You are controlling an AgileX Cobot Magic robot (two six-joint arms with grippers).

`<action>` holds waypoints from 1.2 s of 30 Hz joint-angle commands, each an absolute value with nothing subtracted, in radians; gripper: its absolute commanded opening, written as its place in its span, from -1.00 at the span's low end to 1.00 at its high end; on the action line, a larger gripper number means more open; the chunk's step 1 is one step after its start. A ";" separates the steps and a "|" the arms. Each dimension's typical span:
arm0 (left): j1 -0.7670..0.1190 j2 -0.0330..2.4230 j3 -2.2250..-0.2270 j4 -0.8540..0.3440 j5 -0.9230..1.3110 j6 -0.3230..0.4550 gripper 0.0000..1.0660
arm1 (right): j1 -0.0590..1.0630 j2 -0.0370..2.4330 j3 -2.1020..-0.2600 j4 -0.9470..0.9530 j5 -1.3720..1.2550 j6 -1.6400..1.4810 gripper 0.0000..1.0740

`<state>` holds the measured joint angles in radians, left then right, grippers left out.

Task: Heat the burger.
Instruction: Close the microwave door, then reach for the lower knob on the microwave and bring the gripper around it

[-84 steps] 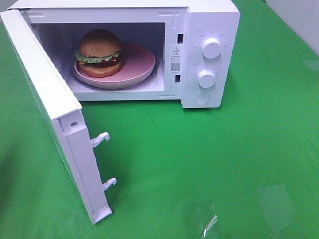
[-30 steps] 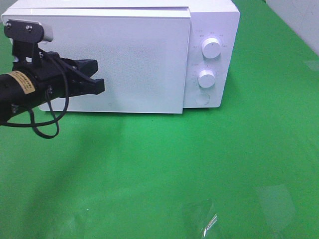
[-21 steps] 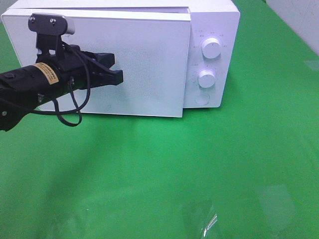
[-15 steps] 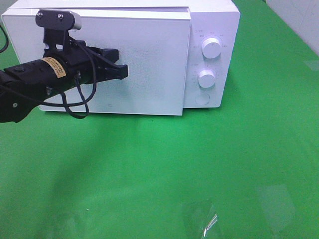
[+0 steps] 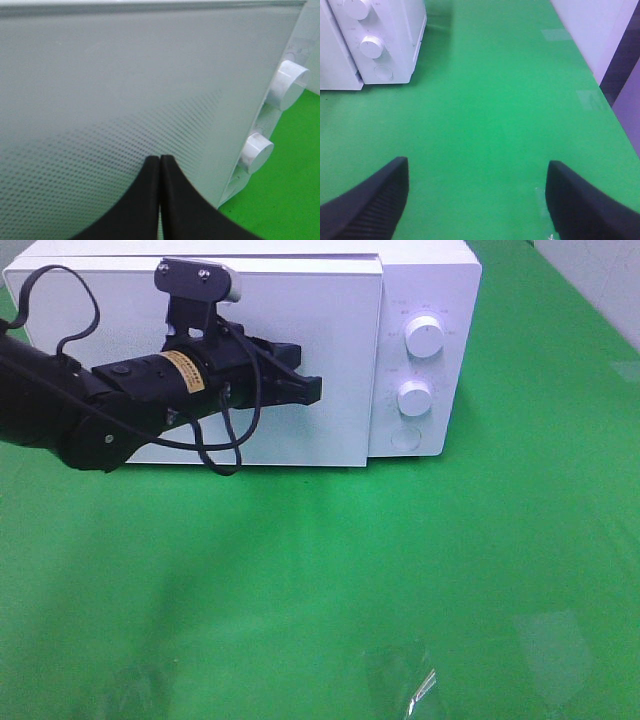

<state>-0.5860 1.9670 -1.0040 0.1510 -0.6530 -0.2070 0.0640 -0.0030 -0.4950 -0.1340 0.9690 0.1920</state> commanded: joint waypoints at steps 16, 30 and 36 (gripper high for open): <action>-0.593 2.027 -1.181 0.075 -0.576 -0.212 -1.00 | 0.058 -0.030 -0.495 -0.135 0.961 0.177 0.36; -0.696 1.830 -0.966 0.077 -0.387 -0.212 -0.51 | 0.058 -0.030 -0.495 -0.135 0.961 0.177 0.36; -0.705 1.737 -0.921 0.074 -0.057 -0.262 0.90 | 0.058 -0.030 -0.495 -0.135 0.961 0.177 0.36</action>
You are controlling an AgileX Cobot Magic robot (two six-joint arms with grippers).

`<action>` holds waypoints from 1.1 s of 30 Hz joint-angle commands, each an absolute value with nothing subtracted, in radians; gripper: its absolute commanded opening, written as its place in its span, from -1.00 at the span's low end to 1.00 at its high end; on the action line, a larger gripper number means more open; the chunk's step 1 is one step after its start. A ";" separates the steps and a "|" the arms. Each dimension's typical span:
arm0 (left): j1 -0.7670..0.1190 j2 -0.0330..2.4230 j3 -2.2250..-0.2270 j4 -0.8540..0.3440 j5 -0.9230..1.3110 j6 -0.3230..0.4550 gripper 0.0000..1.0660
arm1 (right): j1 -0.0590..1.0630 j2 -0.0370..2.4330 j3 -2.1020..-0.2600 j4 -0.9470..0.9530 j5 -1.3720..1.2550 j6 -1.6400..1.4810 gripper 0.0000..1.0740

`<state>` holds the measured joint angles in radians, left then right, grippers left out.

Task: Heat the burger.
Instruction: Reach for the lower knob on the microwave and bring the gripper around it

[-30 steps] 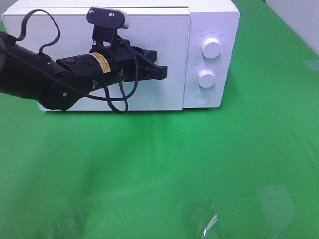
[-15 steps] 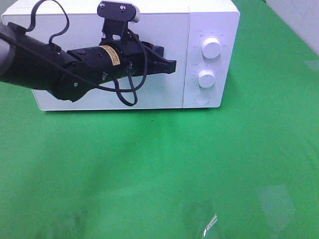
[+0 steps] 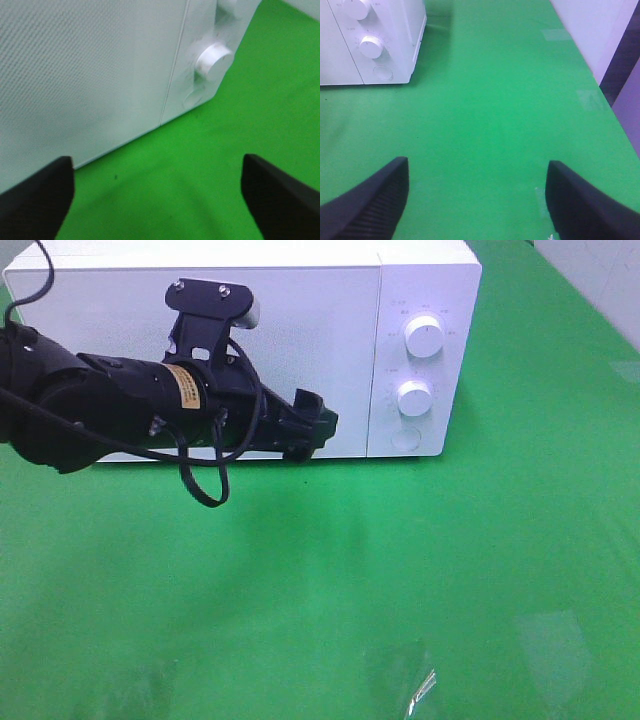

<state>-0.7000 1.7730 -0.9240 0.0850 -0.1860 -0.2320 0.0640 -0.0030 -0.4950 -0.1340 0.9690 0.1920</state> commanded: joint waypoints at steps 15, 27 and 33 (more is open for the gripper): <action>-0.705 1.575 -0.922 0.066 0.645 -0.281 0.89 | 0.058 -0.030 -0.495 -0.135 0.961 0.177 0.36; -0.465 1.391 -0.922 0.063 0.967 -0.247 0.89 | 0.058 -0.030 -0.495 -0.135 0.961 0.177 0.36; -0.263 1.318 -0.922 0.045 1.059 -0.184 0.89 | 0.058 -0.030 -0.495 -0.135 0.961 0.177 0.36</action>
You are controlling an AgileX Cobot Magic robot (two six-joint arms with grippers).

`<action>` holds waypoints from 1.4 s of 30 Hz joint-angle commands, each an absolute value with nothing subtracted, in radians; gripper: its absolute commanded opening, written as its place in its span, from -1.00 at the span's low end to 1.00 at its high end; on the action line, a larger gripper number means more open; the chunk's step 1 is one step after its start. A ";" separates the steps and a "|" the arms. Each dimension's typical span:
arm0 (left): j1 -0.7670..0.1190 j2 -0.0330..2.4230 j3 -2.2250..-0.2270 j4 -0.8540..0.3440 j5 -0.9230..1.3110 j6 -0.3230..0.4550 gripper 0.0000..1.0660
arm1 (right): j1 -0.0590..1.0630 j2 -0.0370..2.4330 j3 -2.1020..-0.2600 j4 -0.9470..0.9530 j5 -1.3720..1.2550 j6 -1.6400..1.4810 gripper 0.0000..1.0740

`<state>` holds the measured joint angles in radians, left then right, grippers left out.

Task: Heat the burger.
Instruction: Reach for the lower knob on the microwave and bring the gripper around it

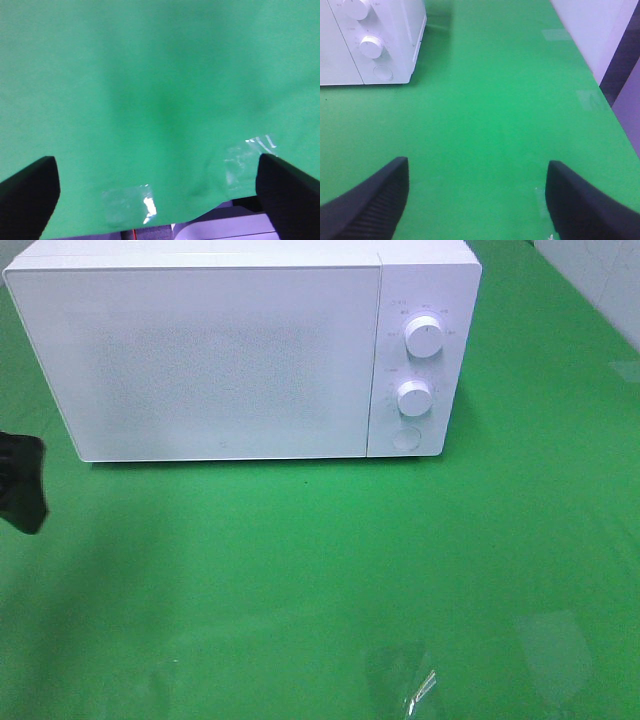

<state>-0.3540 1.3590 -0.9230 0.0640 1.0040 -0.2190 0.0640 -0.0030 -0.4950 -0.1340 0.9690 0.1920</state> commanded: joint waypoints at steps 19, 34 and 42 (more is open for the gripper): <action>-0.023 0.890 -0.767 0.000 1.146 -0.088 0.88 | 0.058 -0.030 -0.495 -0.135 0.961 0.177 0.36; -0.023 0.361 -0.521 0.006 1.070 -0.054 0.88 | 0.058 -0.030 -0.495 -0.135 0.961 0.177 0.36; -0.023 0.181 -0.517 0.007 1.072 -0.044 0.88 | 0.058 -0.030 -0.495 -0.135 0.961 0.177 0.36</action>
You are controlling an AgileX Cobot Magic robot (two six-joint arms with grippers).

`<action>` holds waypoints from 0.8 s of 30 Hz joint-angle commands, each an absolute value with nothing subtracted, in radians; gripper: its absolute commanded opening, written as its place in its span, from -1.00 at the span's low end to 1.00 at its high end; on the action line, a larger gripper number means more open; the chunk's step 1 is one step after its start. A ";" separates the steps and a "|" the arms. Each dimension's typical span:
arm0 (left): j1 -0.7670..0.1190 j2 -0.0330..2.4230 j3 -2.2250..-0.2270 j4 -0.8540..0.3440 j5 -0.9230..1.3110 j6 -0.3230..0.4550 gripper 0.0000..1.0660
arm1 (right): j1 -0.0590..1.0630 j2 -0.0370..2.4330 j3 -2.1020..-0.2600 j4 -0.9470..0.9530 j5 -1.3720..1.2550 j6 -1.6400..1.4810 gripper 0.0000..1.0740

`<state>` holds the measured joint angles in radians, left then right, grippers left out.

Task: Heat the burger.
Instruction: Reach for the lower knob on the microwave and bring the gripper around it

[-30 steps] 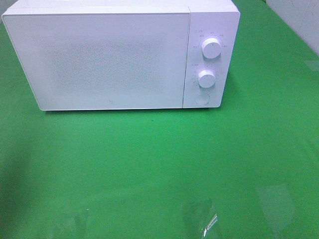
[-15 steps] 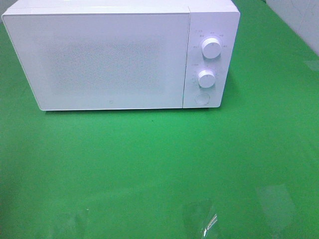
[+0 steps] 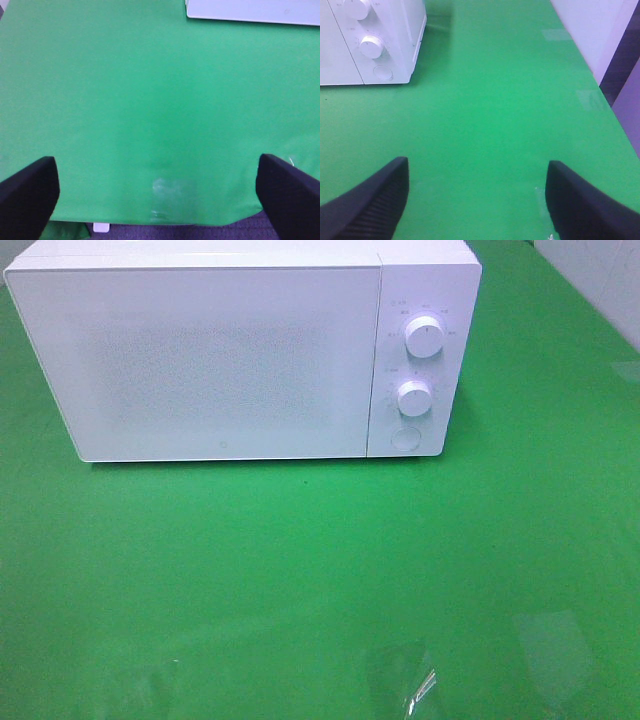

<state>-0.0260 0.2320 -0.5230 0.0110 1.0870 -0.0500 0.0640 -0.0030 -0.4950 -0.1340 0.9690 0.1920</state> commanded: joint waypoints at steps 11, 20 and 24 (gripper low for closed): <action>-0.023 -0.031 -0.517 0.007 1.071 -0.044 0.88 | 0.058 -0.030 -0.495 -0.135 0.961 0.177 0.36; -0.023 -0.023 -0.517 0.000 1.071 -0.046 0.88 | 0.058 -0.029 -0.495 -0.135 0.961 0.177 0.36; -0.023 -0.023 -0.517 0.000 1.071 -0.046 0.88 | 0.058 -0.029 -0.495 -0.135 0.961 0.177 0.36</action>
<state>-0.0260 -0.0050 -0.5180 0.0100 1.0870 -0.0470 0.0640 -0.0030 -0.4950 -0.1340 0.9690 0.1920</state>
